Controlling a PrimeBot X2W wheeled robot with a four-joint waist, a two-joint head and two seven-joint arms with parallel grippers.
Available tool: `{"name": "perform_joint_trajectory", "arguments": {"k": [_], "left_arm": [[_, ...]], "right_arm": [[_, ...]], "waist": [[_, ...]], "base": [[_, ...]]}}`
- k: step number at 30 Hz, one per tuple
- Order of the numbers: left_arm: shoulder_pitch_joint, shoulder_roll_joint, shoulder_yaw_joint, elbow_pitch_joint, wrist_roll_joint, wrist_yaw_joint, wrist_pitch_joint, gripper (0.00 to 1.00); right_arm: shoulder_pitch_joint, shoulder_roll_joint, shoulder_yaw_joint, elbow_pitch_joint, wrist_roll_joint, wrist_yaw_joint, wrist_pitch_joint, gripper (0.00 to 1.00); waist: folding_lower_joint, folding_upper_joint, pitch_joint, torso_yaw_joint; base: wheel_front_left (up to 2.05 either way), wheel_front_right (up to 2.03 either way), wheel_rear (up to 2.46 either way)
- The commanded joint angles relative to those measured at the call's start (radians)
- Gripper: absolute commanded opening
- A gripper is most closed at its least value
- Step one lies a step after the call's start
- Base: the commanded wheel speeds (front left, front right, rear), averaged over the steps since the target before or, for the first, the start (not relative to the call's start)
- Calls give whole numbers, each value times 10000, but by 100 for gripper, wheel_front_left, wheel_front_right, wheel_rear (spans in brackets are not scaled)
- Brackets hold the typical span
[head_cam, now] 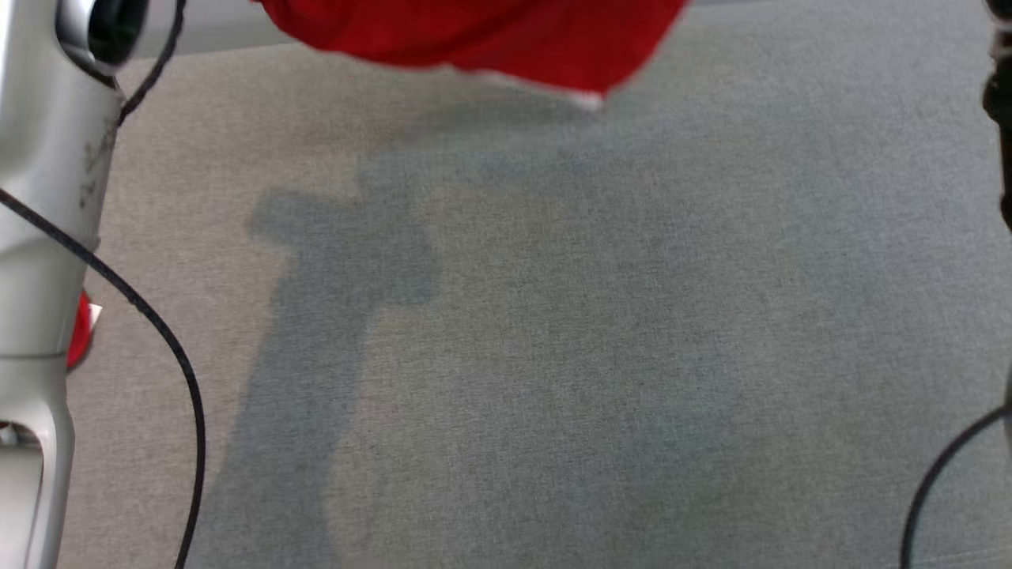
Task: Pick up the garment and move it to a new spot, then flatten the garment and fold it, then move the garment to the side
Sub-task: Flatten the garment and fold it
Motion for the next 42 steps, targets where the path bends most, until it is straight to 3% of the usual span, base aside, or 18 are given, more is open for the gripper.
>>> {"name": "perform_joint_trajectory", "arguments": {"k": [1, 9, 14, 17, 24, 29, 36, 42], "left_arm": [[-207, -28, 69, 306, -64, -63, -215, 0], [-1153, -467, -280, 3169, -105, -409, -1570, 0], [-263, -957, -8, 4015, -747, -497, -2044, 0], [627, -1215, 91, 3804, -842, -509, -2116, 0], [3652, -1608, 381, 1970, -603, -524, -2117, 0], [6192, -1629, 467, 637, -98, -515, -2112, 0], [8873, -1449, 285, -704, 229, -507, -2112, 0], [10888, -1063, 17, -1995, 120, -182, -1576, 0]], "right_arm": [[-227, 117, 87, 327, -104, -1, -255, 0], [-1694, 816, 531, 3554, -286, -3, -1610, 0], [-1135, 897, 1290, 4527, 6, -3, -1863, 0], [-364, 875, 1792, 4548, 485, -3, -2030, 0], [2405, 479, 2875, 3537, 1968, -3, -2243, 0], [5071, -277, 3505, 2107, 2925, -3, -2288, 0], [8376, -1085, 2859, -194, 3001, -3, -2286, 0], [10627, -1138, 2124, -1827, 2675, -3, -1865, 0]], "waist": [[0, 0, 150, -158], [0, 0, 809, -254], [0, 0, 1279, -29], [0, 0, 1428, 162], [0, 0, 1176, 304], [0, 0, 575, 382], [0, 0, -316, 383], [0, 0, -1050, 368]], "base": [[0, 0, 0], [0, 0, 0], [0, 0, 0], [0, 0, 0], [0, 0, 0], [0, 0, 0], [0, 0, 0], [0, 0, 0]]}}
